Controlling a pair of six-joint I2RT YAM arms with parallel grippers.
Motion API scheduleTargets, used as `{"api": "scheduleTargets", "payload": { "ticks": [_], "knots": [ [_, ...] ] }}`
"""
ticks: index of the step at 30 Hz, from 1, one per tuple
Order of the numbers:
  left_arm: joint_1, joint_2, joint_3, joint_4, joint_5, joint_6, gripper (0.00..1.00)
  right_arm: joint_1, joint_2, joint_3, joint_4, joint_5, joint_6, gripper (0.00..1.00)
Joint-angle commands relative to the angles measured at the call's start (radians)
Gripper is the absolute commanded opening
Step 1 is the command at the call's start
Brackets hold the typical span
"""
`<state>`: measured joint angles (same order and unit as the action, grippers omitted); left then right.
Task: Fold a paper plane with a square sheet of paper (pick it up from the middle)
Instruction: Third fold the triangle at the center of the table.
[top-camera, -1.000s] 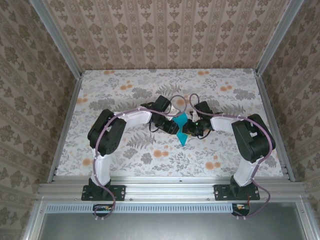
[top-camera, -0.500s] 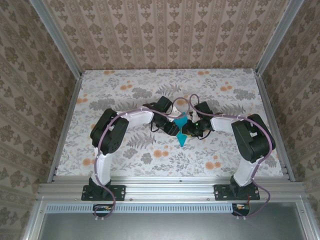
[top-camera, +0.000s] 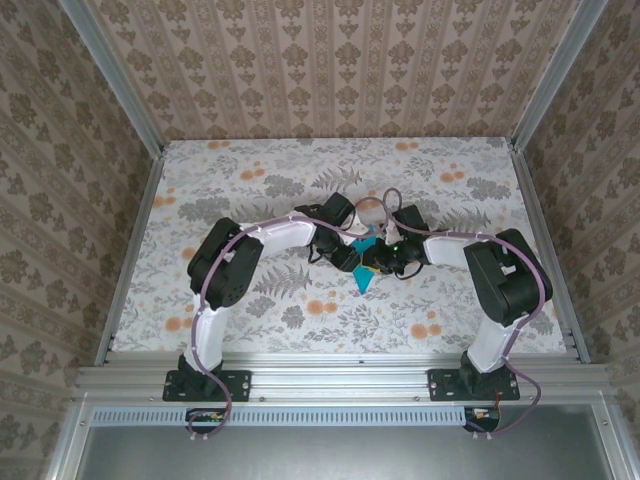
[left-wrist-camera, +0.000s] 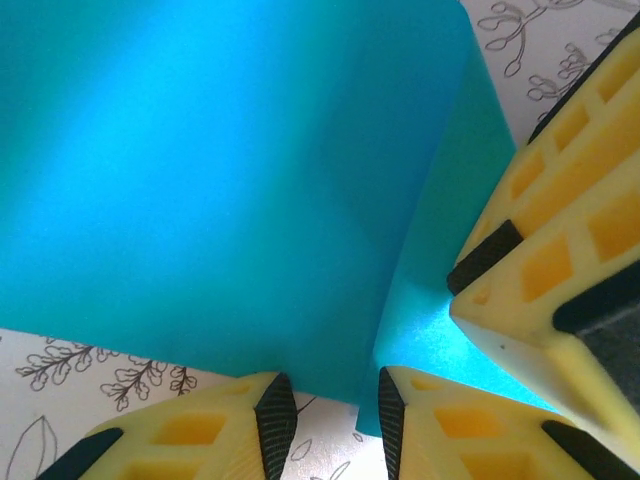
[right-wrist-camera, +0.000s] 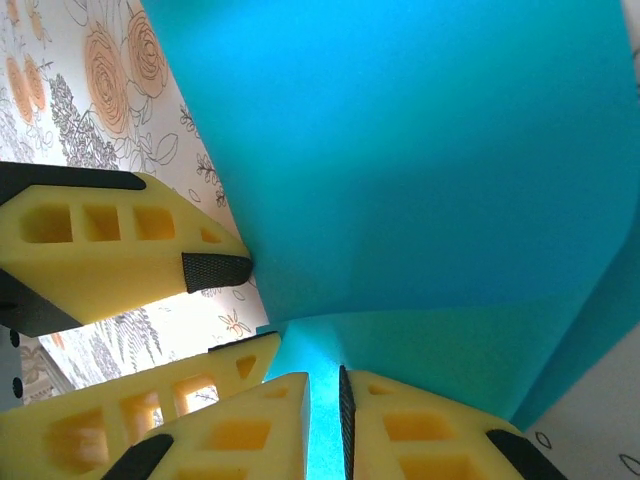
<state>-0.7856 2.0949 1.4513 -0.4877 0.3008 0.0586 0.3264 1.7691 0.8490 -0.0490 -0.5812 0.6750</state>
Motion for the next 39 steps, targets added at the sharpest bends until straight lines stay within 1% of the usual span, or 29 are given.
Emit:
{"api": "scheduleTargets", "payload": {
  "ticks": [1,6,11,24,30,39],
  "knots": [
    [-0.015,0.104,-0.014,0.003,-0.128,0.047,0.34,-0.018,-0.053,-0.021,0.027,-0.039,0.020,0.18],
    [-0.014,0.115,-0.015,0.004,-0.132,0.044,0.34,-0.063,-0.102,-0.028,0.000,-0.030,-0.003,0.18],
    [-0.017,0.118,-0.011,0.016,-0.116,0.033,0.34,-0.097,-0.089,-0.018,0.000,-0.020,-0.015,0.18],
    [-0.016,0.121,-0.005,0.025,-0.104,0.026,0.35,-0.093,0.012,0.043,0.041,-0.030,0.005,0.19],
    [-0.015,0.120,-0.007,0.028,-0.100,0.024,0.35,-0.093,0.039,0.047,-0.031,0.044,-0.029,0.19],
    [-0.014,0.116,-0.004,0.029,-0.081,0.015,0.35,-0.093,0.028,0.050,-0.121,0.134,-0.078,0.19]
  ]
}}
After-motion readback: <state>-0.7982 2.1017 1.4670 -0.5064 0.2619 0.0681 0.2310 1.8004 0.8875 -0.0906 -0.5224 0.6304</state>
